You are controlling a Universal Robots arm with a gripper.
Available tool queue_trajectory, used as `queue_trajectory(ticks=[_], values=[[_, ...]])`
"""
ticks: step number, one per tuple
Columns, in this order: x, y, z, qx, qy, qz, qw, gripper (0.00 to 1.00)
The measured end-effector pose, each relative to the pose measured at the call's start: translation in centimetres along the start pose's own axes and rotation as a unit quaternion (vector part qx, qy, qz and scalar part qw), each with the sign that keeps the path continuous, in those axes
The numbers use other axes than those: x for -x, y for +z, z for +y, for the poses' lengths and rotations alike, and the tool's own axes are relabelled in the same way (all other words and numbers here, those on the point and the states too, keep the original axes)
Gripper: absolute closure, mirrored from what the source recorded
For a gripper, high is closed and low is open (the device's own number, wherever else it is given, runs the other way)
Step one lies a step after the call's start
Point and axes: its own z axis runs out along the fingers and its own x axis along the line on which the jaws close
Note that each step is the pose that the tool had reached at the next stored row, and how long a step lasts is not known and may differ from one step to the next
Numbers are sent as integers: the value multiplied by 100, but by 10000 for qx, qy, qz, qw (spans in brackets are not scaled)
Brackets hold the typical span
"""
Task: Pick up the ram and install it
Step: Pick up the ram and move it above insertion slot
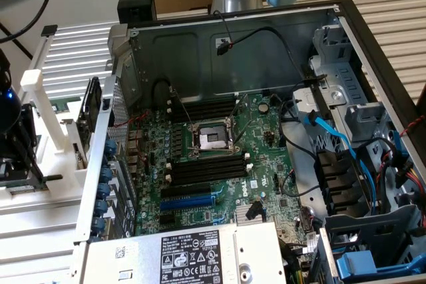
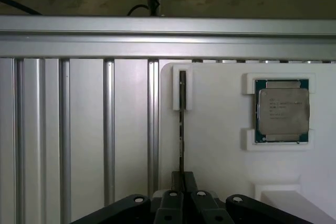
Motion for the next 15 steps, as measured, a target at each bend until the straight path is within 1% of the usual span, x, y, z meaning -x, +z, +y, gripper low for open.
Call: queue_trajectory(ticks=[13, 14, 15], values=[[-1, -2, 3, -1, 0, 1, 10000, 88], [0, -3, 4, -3, 0, 1, 10000, 88], [0, -8, 10, -14, -1, 0, 10000, 88]])
